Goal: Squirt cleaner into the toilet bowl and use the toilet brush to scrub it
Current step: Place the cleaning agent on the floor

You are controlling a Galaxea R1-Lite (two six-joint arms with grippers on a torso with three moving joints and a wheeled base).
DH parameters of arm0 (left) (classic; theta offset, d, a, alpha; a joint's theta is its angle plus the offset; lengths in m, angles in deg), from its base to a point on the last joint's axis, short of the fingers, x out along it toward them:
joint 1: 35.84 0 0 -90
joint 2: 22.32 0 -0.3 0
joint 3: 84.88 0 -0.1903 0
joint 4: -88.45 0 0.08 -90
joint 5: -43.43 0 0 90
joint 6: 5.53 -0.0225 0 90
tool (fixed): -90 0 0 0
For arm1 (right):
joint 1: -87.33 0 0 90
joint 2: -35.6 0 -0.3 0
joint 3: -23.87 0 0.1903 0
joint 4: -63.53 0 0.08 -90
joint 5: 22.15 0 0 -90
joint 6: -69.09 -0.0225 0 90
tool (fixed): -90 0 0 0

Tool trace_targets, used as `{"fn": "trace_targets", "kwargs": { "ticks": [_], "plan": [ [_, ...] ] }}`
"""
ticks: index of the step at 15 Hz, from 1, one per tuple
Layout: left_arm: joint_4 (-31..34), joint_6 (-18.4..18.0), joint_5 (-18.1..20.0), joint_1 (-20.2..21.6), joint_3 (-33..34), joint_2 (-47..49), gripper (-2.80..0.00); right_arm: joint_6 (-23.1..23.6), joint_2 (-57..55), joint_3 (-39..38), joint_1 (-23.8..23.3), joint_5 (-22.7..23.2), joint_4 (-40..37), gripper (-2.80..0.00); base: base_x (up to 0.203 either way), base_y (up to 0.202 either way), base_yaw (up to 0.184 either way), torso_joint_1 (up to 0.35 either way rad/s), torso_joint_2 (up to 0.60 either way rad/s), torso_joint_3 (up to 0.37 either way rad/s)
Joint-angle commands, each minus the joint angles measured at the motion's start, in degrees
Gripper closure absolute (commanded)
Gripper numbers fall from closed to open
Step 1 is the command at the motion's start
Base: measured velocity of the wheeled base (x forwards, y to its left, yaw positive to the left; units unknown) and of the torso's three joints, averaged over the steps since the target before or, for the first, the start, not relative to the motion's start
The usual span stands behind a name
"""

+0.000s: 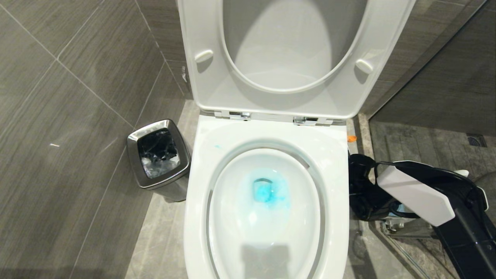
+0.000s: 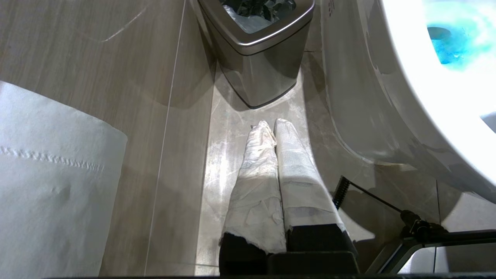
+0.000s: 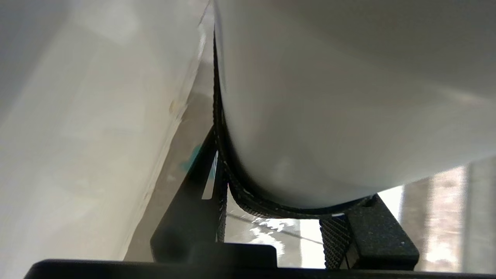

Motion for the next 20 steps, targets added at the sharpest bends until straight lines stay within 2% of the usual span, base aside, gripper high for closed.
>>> {"fn": "trace_targets", "kwargs": {
  "ticks": [1,12,20],
  "plan": [
    [0.02,-0.04,0.00,-0.01,0.00,-0.03,0.00,0.07,-3.74,2.99,-0.07,-0.04,0.26,0.00,0.000,0.000,0.000,0.000,0.00,0.000],
    [0.02,-0.04,0.00,-0.03,0.00,-0.03,0.00,0.39,-7.99,7.09,-0.16,-0.13,-0.79,0.00,0.000,0.000,0.000,0.000,0.00,0.000],
    [0.02,-0.04,0.00,-0.09,0.01,-0.03,0.00,0.46,-8.34,7.37,-0.25,-0.31,-1.95,0.00,0.000,0.000,0.000,0.000,0.00,0.000]
  ]
}}
